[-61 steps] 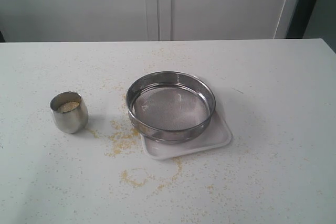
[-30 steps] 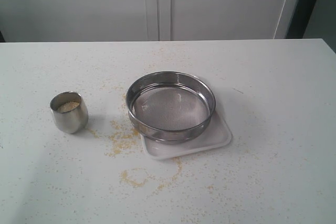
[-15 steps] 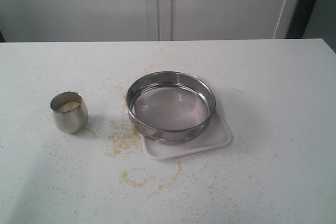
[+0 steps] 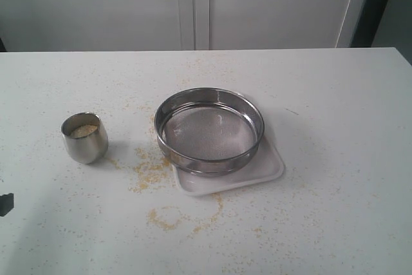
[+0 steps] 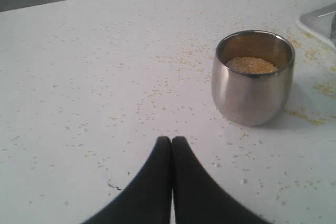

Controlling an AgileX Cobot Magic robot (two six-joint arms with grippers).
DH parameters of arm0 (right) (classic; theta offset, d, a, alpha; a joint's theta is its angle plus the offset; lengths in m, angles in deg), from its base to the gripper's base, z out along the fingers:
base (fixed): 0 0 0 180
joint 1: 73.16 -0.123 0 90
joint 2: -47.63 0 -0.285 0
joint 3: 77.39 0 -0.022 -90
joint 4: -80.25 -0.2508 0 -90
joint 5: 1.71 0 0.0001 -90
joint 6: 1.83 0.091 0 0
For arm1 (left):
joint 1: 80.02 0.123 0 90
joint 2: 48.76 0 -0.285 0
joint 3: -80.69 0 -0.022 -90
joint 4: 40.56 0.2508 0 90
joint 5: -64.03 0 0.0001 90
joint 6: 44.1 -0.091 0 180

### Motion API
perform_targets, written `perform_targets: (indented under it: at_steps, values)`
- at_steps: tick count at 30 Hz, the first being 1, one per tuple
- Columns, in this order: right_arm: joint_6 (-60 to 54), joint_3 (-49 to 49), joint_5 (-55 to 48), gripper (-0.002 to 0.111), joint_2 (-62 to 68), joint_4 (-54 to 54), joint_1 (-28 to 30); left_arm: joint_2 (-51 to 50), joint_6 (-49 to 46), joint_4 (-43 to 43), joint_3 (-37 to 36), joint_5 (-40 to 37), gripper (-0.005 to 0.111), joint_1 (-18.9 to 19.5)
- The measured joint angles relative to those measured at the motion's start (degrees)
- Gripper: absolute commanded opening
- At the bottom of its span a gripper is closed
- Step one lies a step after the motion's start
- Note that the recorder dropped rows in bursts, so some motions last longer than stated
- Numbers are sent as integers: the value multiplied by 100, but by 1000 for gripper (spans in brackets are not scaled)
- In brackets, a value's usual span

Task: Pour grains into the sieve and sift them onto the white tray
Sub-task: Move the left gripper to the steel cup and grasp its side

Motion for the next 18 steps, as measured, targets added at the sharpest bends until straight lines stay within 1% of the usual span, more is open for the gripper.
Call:
perform_targets:
  at_steps: [3,9,14,18]
  values:
    - [0,0,0,0,0,0,0,-625,10,329,232,213,0,0]
    - [0,0,0,0,0,0,0,-1829,10,976,760,880,0,0]
    - [0,0,0,0,0,0,0,-2624,41,1284,1060,1290,0,0]
    - [0,0,0,0,0,0,0,-3013,96,1455,1126,1458,0,0]
